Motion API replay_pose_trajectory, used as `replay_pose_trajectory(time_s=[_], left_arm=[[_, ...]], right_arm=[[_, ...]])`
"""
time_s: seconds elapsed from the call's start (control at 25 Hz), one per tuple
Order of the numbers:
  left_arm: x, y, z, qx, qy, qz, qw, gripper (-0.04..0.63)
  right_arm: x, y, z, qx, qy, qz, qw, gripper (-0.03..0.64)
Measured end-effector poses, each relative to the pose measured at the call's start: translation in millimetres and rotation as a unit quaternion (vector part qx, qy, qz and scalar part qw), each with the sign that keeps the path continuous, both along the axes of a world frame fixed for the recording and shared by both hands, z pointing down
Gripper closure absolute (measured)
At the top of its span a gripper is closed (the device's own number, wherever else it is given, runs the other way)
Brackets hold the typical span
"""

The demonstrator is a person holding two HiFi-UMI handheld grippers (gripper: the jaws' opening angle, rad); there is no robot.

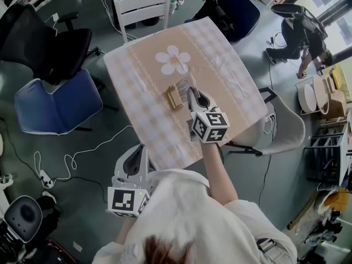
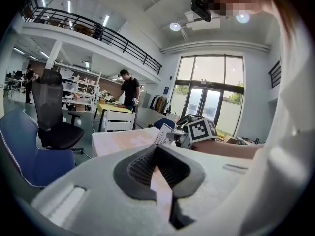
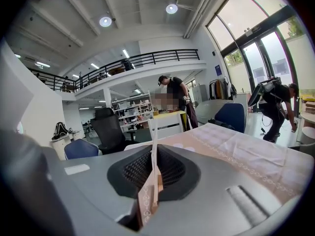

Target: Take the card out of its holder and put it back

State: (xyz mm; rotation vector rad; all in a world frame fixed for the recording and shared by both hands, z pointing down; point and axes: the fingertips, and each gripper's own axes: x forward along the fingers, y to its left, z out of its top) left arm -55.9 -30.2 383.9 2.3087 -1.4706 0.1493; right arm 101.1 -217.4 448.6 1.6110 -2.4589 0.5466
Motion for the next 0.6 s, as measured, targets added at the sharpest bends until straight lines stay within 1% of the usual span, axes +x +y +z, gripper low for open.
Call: replay_pose_trajectory(time_s=[0.12, 0.28, 0.48, 0.6], left_arm=[[0.1, 4.1, 2.2, -0.001, -0.010, 0.009, 0.9999, 0.595], [3.0, 4.4, -2.8, 0.009, 0.010, 0.001, 0.9999, 0.595], [7.6, 10.1, -1.9, 0.013, 0.005, 0.017, 0.9998, 0.595], [9.8, 10.2, -4.2, 0.017, 0.016, 0.018, 0.9996, 0.595]], right_arm=[[1.6, 8.3, -15.7, 0.014, -0.012, -0.002, 1.000, 0.603], [4.5, 22.1, -42.0, 0.044, -0.027, -0.005, 0.999, 0.603], [10.7, 42.9, -68.7, 0.070, -0.036, -0.005, 0.997, 0.603], [14.5, 56.6, -80.9, 0.084, -0.040, -0.004, 0.996, 0.603]])
